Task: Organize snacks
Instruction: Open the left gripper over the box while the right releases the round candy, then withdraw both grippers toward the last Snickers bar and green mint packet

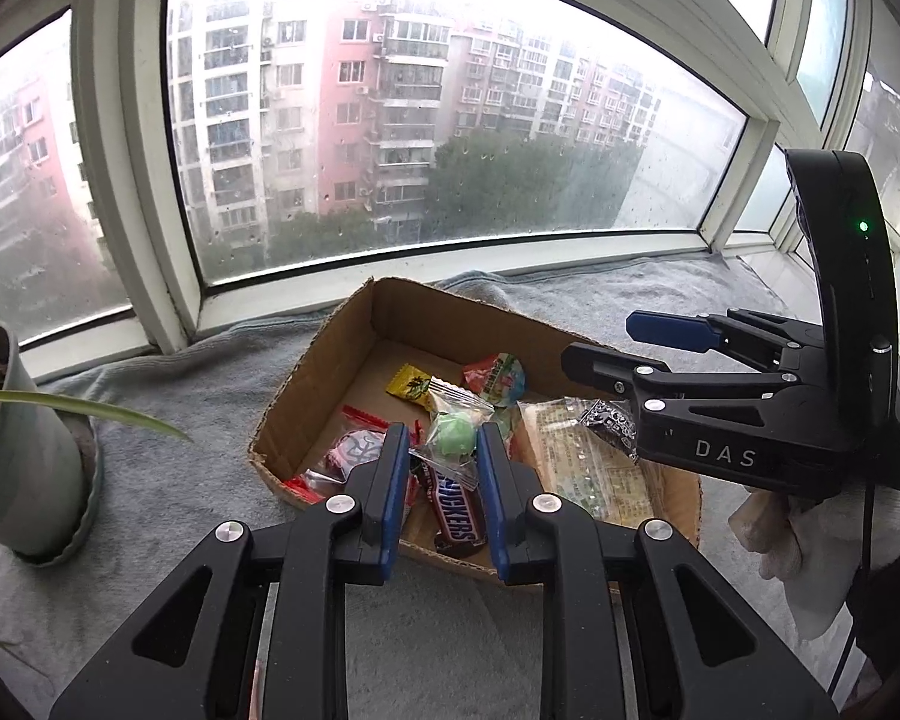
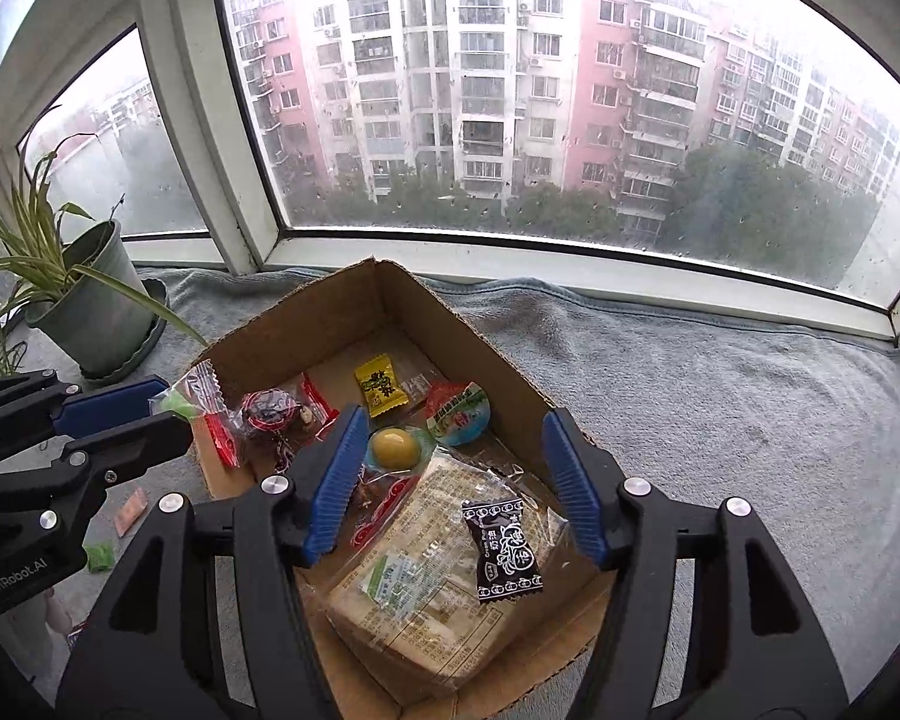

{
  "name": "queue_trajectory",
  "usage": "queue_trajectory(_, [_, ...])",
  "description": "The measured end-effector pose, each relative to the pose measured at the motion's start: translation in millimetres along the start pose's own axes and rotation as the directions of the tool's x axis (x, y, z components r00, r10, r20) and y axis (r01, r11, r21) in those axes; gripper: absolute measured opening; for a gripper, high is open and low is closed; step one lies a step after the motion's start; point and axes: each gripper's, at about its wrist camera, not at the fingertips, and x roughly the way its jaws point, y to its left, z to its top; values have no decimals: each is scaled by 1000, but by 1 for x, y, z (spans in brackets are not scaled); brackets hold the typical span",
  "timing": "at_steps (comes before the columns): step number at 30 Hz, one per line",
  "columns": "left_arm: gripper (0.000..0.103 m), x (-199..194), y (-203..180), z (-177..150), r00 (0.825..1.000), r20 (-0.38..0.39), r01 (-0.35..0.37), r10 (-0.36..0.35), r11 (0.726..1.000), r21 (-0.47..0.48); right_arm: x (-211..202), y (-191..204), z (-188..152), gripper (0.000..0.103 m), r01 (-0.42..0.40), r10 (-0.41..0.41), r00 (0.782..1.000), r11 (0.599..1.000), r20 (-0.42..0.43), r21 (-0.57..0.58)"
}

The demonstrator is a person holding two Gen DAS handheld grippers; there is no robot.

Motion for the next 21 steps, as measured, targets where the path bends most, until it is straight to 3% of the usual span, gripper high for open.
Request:
queue_trajectory(9, [21,-35,-3,-6,999,38,-31,29,999,42,-34,16,-15,65,-15,14,1000,999,-19,-35])
queue_trajectory(12, [21,-52,0,-12,997,51,-53,50,997,53,-51,23,-22,79,-19,20,1000,998,7,-54])
queue_trajectory(21, [21,-102,21,-52,994,59,-92,90,995,30,-95,44,-51,79,-71,74,995,996,63,-52])
